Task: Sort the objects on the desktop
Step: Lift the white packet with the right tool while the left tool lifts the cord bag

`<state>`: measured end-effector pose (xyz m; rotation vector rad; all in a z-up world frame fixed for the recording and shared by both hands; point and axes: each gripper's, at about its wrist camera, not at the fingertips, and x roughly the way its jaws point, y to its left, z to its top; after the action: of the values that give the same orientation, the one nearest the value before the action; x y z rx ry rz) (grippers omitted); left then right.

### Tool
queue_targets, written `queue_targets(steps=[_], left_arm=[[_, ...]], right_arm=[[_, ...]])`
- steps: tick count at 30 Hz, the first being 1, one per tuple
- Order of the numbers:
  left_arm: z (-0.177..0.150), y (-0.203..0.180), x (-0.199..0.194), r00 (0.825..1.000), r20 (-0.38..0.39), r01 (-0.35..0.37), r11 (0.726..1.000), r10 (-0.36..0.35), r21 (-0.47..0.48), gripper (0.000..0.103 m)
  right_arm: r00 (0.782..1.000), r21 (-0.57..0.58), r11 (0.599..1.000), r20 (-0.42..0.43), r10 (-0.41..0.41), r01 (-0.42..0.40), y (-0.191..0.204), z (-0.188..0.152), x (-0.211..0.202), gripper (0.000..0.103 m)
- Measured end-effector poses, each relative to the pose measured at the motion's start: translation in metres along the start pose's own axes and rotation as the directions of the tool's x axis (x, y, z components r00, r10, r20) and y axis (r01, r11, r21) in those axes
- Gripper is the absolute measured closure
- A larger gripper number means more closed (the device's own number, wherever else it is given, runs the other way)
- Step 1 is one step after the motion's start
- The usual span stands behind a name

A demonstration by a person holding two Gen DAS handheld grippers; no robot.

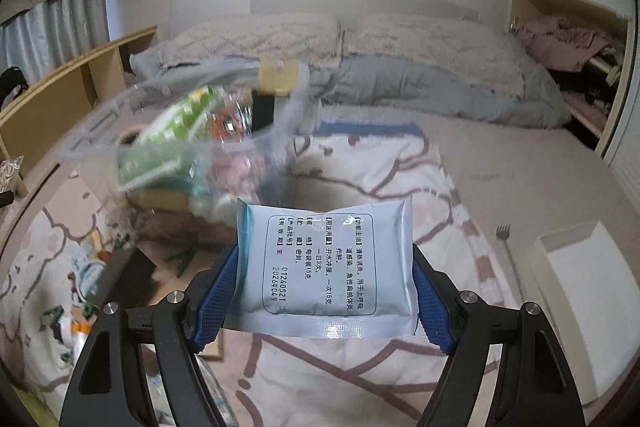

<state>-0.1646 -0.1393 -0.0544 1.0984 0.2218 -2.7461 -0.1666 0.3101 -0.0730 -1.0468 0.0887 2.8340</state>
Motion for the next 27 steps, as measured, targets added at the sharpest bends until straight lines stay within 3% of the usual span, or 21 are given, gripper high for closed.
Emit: queue_targets(steps=[15, 21, 27], left_arm=[[0.049, -0.053, -0.069, 0.986, 0.121, 0.11, 0.994, -0.111, 0.016, 0.027], [0.068, -0.08, -0.068, 0.977, 0.126, 0.173, 0.985, -0.171, -0.002, 0.027], [0.078, -0.108, -0.043, 0.979, 0.129, 0.154, 0.987, -0.159, 0.044, 0.027]], right_arm=[[0.988, -0.019, 1.0, 0.155, 0.025, -0.022, 0.045, 0.066, -0.063, 0.023], [0.98, 0.012, 0.998, 0.191, 0.058, -0.061, 0.058, 0.09, -0.071, 0.023], [0.982, 0.021, 0.997, 0.175, 0.072, -0.077, 0.068, 0.11, -0.046, 0.023]])
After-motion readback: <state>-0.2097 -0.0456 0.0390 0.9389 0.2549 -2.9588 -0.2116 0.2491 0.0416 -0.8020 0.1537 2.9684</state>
